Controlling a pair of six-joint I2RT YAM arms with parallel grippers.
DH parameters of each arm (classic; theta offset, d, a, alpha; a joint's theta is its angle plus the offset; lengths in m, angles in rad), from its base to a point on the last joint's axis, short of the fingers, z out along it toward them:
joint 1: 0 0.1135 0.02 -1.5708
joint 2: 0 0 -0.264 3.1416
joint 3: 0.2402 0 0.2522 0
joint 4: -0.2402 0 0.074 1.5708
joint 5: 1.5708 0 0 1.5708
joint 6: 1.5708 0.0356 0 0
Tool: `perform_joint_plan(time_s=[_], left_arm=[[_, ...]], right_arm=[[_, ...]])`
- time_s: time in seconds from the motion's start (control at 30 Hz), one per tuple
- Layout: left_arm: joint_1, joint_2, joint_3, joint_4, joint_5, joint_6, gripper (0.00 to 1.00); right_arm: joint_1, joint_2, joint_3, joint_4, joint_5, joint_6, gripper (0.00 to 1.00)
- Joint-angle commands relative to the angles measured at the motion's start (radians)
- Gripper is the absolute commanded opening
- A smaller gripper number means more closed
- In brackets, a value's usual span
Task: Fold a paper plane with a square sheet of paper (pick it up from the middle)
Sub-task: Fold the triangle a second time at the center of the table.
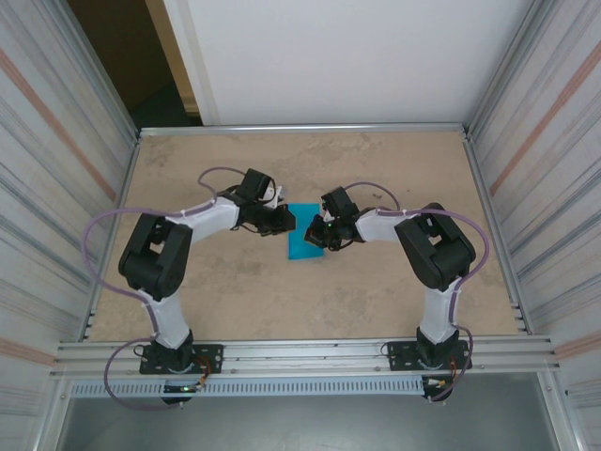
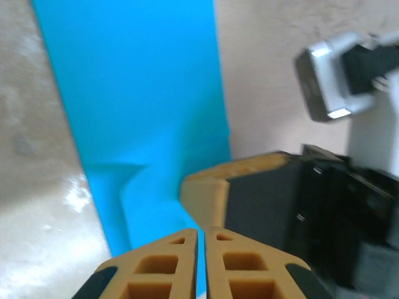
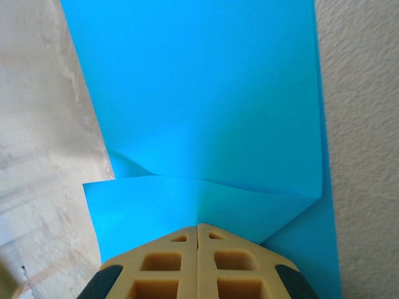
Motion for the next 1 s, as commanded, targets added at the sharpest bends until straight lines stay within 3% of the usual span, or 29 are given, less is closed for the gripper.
perform_joint_plan(time_s=[0.0,0.27,0.97], left_arm=[[-0.019,-0.033,-0.055,0.040,0.056,-0.060,0.08],[-0.059,-0.012,-0.069,-0.045,0.047,-0.035,0.00],[-0.069,0.090,-0.024,-0.083,0.003,-0.005,0.00]], right_arm=[[0.001,0.059,-0.034,-0.086,0.052,0.014,0.00],[0.003,0.078,-0.033,-0.096,0.040,0.022,0.00],[0.003,0.085,-0.033,-0.116,0.039,0.019,0.00]])
